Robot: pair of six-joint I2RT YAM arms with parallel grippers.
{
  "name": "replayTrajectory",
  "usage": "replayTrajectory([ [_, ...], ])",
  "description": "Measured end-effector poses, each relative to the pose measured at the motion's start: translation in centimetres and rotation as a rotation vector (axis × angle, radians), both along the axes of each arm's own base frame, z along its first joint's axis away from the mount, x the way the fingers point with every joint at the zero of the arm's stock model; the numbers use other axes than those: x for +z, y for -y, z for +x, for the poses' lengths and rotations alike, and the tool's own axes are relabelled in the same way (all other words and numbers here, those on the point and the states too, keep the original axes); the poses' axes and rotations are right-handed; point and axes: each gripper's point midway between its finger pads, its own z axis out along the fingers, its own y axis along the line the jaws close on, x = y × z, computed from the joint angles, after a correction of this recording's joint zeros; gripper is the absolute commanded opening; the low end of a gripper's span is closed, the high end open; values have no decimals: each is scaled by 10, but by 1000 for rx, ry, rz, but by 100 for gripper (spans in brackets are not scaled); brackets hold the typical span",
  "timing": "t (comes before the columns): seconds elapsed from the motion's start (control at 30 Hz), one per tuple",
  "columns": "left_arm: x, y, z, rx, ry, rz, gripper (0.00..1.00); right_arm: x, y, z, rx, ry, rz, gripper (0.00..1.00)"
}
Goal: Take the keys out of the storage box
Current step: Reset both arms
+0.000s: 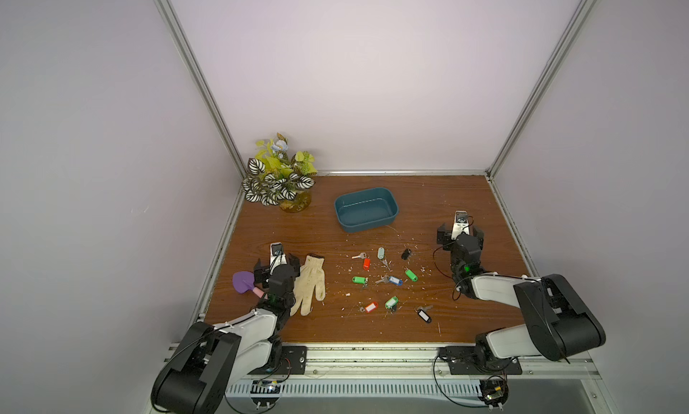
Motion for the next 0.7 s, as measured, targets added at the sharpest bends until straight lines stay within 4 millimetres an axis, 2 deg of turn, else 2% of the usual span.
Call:
replayTrajectory([
  [0.1,20,-15,13,29,92,-38,100,10,0,2,21,39,-21,99],
  [0.2,26,-15,26,5,140,-54,100,12,1,-4,31,51,-36,99],
  [0.3,20,-2,39,-80,158,-57,100,9,2,-15,46,47,-45,99],
  [0.43,-5,8,45,-144,94,-57,99,7,2,-21,57,47,-53,99],
  [0.63,25,14,72,-188,183,-65,99,-1,0,-18,95,41,-13,100],
  [0.7,27,16,73,-201,191,-66,99,-16,1,-18,94,8,-13,100],
])
